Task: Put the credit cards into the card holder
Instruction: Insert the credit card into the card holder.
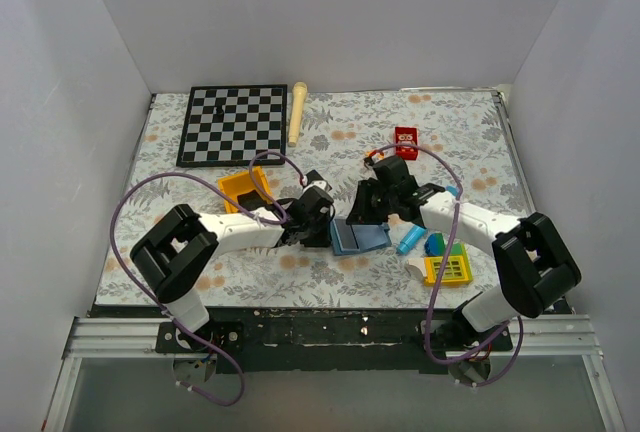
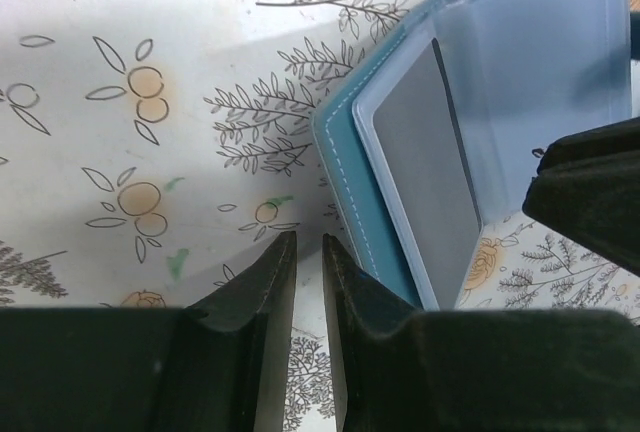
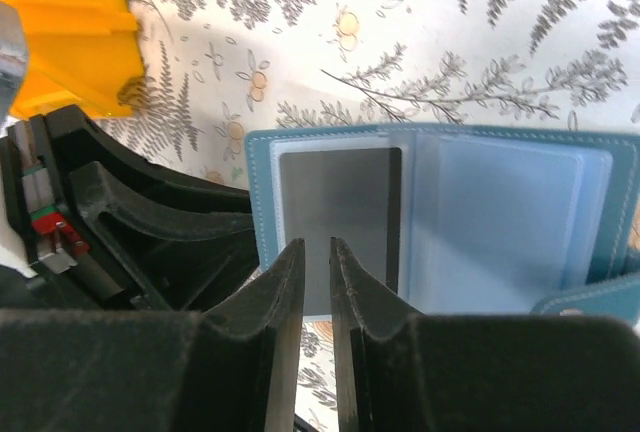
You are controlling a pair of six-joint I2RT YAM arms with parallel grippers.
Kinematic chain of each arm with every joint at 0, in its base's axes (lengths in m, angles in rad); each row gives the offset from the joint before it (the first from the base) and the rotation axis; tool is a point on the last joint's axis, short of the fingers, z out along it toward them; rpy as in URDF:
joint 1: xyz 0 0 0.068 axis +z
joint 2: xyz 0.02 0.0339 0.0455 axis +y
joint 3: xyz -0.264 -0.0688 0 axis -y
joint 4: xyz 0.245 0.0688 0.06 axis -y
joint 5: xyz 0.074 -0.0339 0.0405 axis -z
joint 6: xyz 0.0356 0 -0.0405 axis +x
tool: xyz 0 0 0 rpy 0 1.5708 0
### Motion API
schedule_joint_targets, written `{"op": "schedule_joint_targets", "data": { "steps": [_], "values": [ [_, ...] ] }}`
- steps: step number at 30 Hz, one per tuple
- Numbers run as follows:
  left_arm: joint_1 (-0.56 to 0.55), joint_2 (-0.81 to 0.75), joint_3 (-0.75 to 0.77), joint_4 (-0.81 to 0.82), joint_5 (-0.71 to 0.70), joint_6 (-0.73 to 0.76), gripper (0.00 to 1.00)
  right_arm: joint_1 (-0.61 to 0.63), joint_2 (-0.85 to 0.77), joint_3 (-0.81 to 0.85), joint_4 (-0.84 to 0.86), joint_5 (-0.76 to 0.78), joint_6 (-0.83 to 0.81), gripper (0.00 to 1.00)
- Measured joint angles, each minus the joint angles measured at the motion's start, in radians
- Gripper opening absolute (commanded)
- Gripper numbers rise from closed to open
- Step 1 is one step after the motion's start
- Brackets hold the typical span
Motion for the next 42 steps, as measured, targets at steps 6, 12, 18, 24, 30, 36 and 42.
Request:
{"op": "schedule_joint_targets", "data": {
  "steps": [6, 12, 18, 24, 30, 36, 42],
  "values": [
    [-0.017, -0.003, 0.001, -0.013, -0.012, -0.037, 0.17, 0.0, -0.024, -0.013, -0.042, 0.036, -0.011, 0.26],
    [-0.017, -0.054, -0.016, -0.112, -0.051, -0.056, 0.18, -0.003, -0.036, -0.013, -0.087, 0.076, -0.042, 0.28],
    [-0.017, -0.23, -0.047, -0.237, -0.108, -0.089, 0.19, -0.014, -0.039, -0.01, -0.149, 0.135, -0.064, 0.31],
    [-0.016, -0.426, -0.048, -0.258, -0.14, -0.085, 0.21, -0.03, -0.039, 0.002, -0.217, 0.193, -0.088, 0.3],
    [-0.017, -0.489, -0.03, -0.14, -0.103, 0.001, 0.21, -0.041, -0.002, 0.029, -0.245, 0.23, -0.106, 0.21],
    [-0.019, -0.294, 0.026, 0.037, -0.003, 0.082, 0.2, -0.051, 0.026, 0.029, -0.244, 0.23, -0.103, 0.16],
    [-0.024, -0.088, 0.051, 0.131, 0.092, 0.117, 0.2, -0.067, 0.05, 0.029, -0.24, 0.223, -0.102, 0.15]
  ]
}}
